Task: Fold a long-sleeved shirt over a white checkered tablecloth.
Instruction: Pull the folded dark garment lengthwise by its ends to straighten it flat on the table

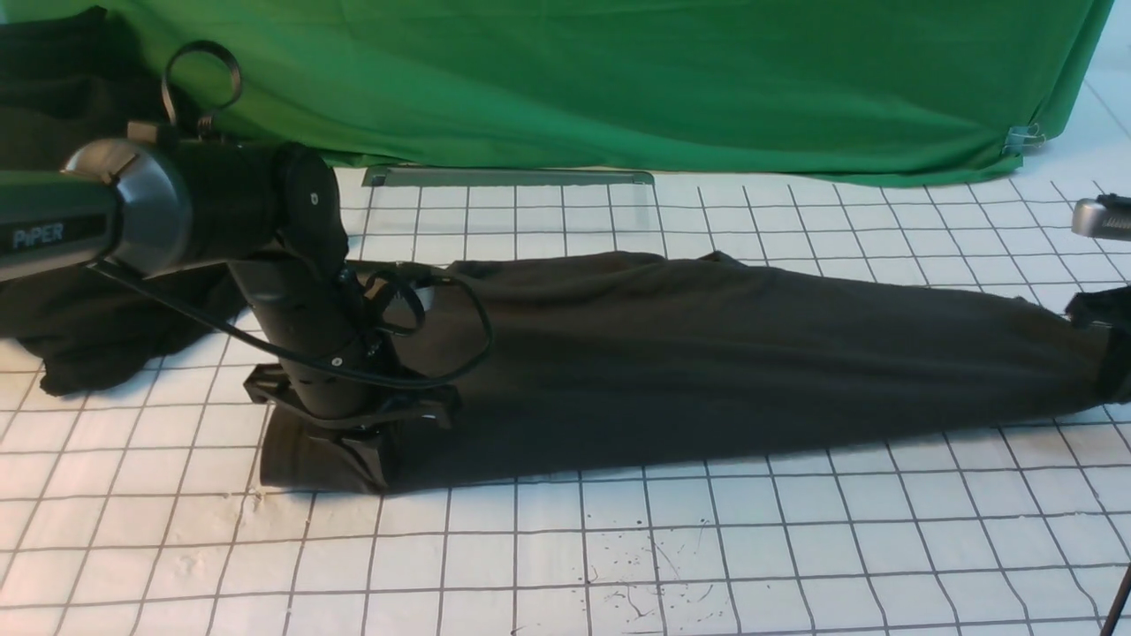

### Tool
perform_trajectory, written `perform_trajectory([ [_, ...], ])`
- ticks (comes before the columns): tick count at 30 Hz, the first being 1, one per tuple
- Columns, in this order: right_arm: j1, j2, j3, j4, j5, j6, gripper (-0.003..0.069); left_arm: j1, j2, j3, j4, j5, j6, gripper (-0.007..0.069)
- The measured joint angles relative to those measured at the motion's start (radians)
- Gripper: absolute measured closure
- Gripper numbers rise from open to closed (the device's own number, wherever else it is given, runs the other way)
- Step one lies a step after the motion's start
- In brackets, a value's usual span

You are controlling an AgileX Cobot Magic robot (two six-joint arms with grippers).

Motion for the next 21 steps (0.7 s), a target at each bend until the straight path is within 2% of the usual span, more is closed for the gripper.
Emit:
perform_trajectory([
  [3,-0.002,-0.006,-0.003,-0.057,0.029,0.041,0.0634,-0.001,0.0,0.0,-0.001,0.004,0.0,0.0628],
  [7,-0.002,-0.007,0.025,-0.072,0.029,0.044,0.0627,-0.002,0.0,0.0,0.001,0.027,0.0,0.0628],
  [9,-0.002,-0.007,0.044,-0.079,0.029,0.045,0.0599,-0.002,0.0,0.0,0.004,0.036,0.0,0.0628],
  [14,-0.002,-0.01,0.044,-0.127,0.029,0.085,0.0334,-0.002,-0.067,0.0,0.028,0.019,-0.002,0.0628],
  [15,-0.002,-0.01,0.043,-0.128,0.028,0.087,0.0312,-0.002,-0.072,0.0,0.03,0.017,-0.002,0.0628],
  [17,-0.002,-0.036,0.035,-0.134,0.025,0.109,0.0221,0.001,-0.131,-0.001,0.081,-0.006,-0.037,0.0628],
  [21,0.011,-0.117,0.023,-0.133,0.019,0.133,0.0198,0.035,-0.174,-0.047,0.123,-0.005,-0.082,0.0628],
])
